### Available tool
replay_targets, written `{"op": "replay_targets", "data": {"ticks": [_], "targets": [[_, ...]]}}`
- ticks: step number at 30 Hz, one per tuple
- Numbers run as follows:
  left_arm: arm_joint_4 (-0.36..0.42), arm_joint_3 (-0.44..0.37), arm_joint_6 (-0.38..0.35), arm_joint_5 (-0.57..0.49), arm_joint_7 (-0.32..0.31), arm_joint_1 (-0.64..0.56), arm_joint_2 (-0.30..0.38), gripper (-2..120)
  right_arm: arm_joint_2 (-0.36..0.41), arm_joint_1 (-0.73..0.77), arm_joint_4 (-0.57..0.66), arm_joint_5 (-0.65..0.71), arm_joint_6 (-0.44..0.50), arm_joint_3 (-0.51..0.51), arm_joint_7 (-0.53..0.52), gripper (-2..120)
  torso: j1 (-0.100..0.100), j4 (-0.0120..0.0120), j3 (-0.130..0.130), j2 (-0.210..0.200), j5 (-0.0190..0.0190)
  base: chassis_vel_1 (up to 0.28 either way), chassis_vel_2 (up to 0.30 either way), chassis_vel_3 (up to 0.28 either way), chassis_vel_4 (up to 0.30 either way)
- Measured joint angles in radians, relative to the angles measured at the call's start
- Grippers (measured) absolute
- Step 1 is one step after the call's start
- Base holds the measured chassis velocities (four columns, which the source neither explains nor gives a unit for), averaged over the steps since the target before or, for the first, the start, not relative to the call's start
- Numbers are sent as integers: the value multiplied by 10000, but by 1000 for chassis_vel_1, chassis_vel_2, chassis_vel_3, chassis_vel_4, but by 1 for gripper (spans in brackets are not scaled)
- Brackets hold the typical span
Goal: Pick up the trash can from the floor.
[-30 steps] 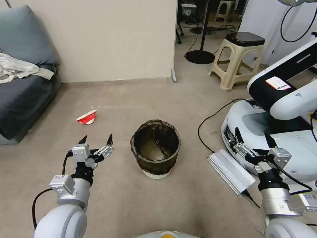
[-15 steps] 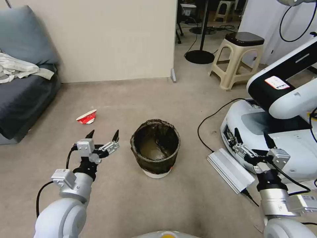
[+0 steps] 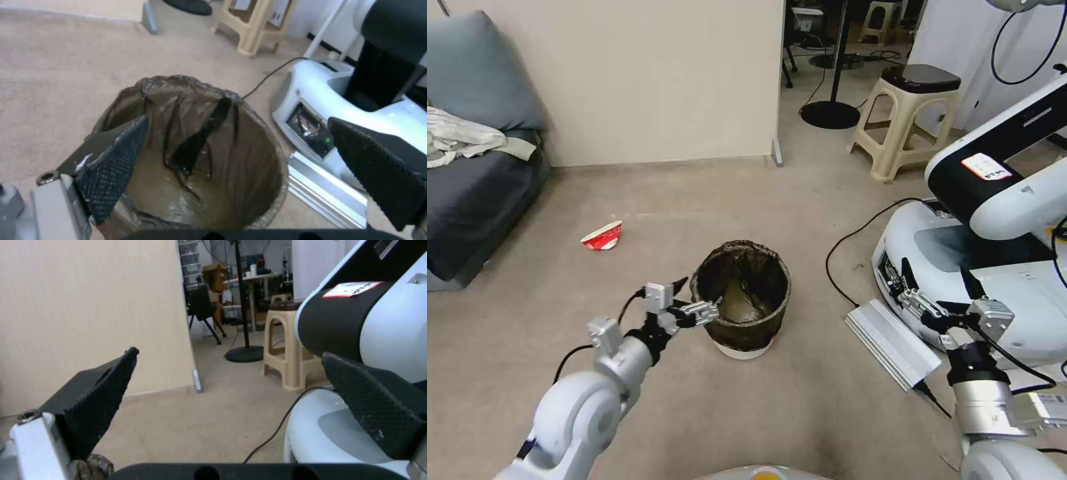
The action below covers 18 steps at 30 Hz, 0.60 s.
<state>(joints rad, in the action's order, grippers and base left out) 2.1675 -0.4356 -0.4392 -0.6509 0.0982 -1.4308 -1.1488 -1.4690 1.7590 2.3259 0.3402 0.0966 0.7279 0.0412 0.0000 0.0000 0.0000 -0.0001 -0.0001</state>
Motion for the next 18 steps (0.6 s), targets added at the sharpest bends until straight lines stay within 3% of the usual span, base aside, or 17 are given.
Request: {"op": "replay_targets", "data": {"ticks": [14,18], "targets": [[-384,140,-1094,-461,-1445,1293,-54,100,-127,41,0,-168,-8,-13,56,100,0,1,0,0,1,0,0,0,0],[-637,459,-1901,-500,-2130,1769,15,100,-148,17,-41,-190,-13,-26,89,100,0,0,0,0,2,0,0,0,0]]}}
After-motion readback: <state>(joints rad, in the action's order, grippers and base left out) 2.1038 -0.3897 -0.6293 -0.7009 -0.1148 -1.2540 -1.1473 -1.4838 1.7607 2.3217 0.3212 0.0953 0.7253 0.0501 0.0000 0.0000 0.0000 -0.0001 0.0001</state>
